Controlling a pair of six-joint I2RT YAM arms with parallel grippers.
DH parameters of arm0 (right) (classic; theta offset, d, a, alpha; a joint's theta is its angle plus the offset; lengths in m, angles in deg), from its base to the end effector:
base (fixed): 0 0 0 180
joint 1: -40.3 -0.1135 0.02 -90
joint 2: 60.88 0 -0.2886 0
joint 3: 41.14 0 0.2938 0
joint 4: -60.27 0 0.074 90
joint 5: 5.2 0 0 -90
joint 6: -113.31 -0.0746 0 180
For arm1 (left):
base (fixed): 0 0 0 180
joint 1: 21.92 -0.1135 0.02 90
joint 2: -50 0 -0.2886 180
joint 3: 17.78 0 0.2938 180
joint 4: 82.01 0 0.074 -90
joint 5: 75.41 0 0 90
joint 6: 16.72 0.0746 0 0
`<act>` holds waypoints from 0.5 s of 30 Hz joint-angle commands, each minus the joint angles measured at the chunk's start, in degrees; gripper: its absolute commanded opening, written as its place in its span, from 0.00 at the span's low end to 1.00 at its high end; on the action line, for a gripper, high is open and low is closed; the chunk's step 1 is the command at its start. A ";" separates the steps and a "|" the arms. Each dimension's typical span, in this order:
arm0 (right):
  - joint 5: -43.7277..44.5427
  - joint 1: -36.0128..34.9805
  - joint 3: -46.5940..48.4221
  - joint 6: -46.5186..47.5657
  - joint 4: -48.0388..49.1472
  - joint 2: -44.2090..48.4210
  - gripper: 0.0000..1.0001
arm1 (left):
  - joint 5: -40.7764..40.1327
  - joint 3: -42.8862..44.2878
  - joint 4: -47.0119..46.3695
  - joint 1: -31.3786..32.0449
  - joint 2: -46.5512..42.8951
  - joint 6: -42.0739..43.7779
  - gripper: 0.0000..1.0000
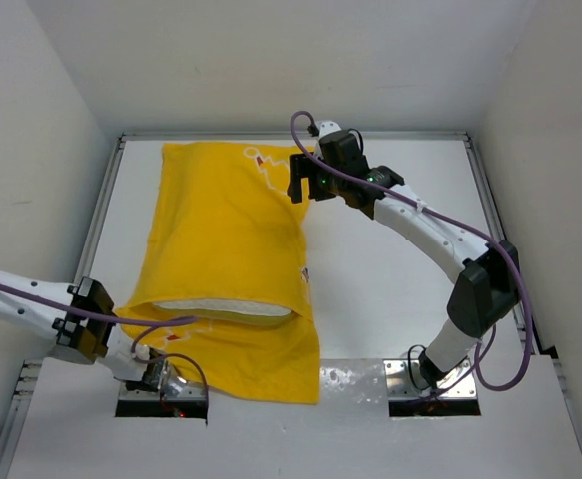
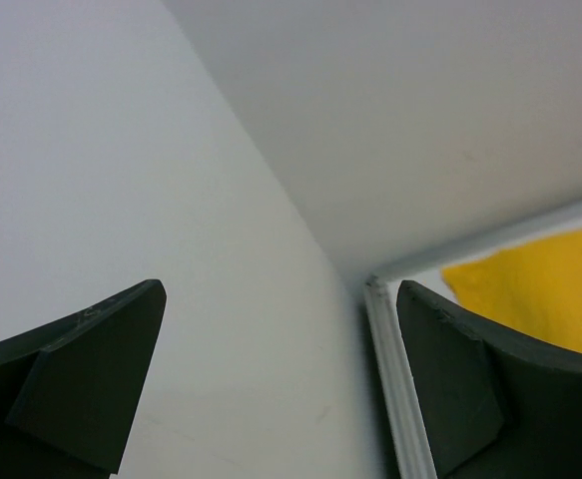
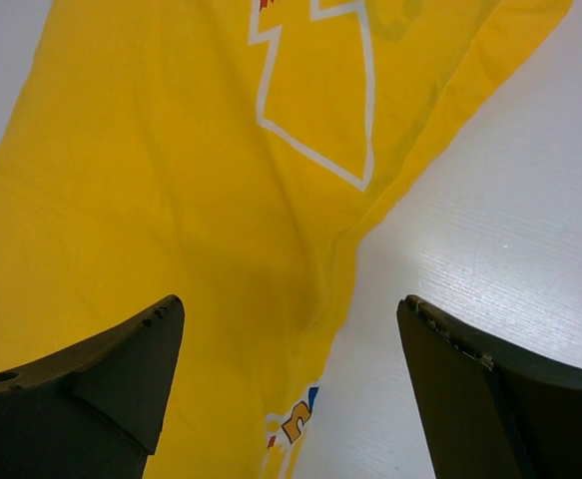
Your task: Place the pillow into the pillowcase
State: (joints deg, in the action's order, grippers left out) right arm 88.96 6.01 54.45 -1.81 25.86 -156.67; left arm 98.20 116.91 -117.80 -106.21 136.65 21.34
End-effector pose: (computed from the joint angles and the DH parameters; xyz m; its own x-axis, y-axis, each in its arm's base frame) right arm 0.3873 0.2575 0.3153 -0.6425 0.0744 -0.7627 -0.2649 0.9124 0.3121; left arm 0.0945 0.2000 0.7019 0.1398 0.5175 -0.8442 0.0162 0.8513 0.5245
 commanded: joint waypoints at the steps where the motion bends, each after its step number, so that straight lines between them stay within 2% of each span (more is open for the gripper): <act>1: 1.37 -0.35 -0.49 0.43 2.24 2.44 0.87 | -13.70 9.86 44.97 -2.81 -1.75 32.32 1.00; 2: 1.72 -0.35 -0.66 0.51 2.33 2.62 0.87 | -17.66 11.02 51.98 -2.81 -2.10 34.34 1.00; 3: 2.25 -0.35 -0.67 0.69 2.33 2.71 0.87 | -23.26 11.82 53.18 -2.81 -2.45 35.32 1.00; 5: 2.34 -0.35 -0.75 0.87 2.33 2.71 0.87 | -27.78 12.97 55.20 -2.81 -2.45 34.89 1.00; 7: 2.60 -0.35 -0.84 0.69 2.50 2.80 0.87 | -28.50 11.92 56.18 -2.63 -2.63 34.45 1.00; 8: 2.52 -0.35 -0.84 0.69 2.68 2.80 0.87 | -29.46 11.56 59.23 -1.85 -2.63 37.41 1.00; 10: 2.43 -0.35 -1.37 0.43 3.30 2.80 0.88 | -33.06 10.86 70.65 3.49 -2.98 45.40 1.00; 11: 2.52 -0.43 -1.46 0.08 3.56 2.63 0.88 | -38.38 10.34 75.12 6.30 -2.81 55.45 1.00; 12: 2.43 -0.35 -1.72 -0.62 3.82 2.45 0.88 | -41.57 7.98 78.91 9.73 -2.80 60.24 1.00; 13: 2.08 -0.35 -1.81 -0.98 4.26 2.27 0.88 | -45.08 6.56 82.69 17.94 -2.46 64.73 1.00; 14: 1.82 -0.43 -1.55 -1.85 4.52 1.66 0.88 | -55.91 2.29 89.78 22.98 -2.02 74.43 1.00; 15: 1.29 -0.43 -1.37 -2.12 4.61 1.22 0.88 | -62.98 -1.06 92.28 29.03 -2.01 79.14 1.00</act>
State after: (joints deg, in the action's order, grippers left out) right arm 90.54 6.01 53.01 -2.40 27.39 -156.10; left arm 56.00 122.42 -46.27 -87.96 132.74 77.66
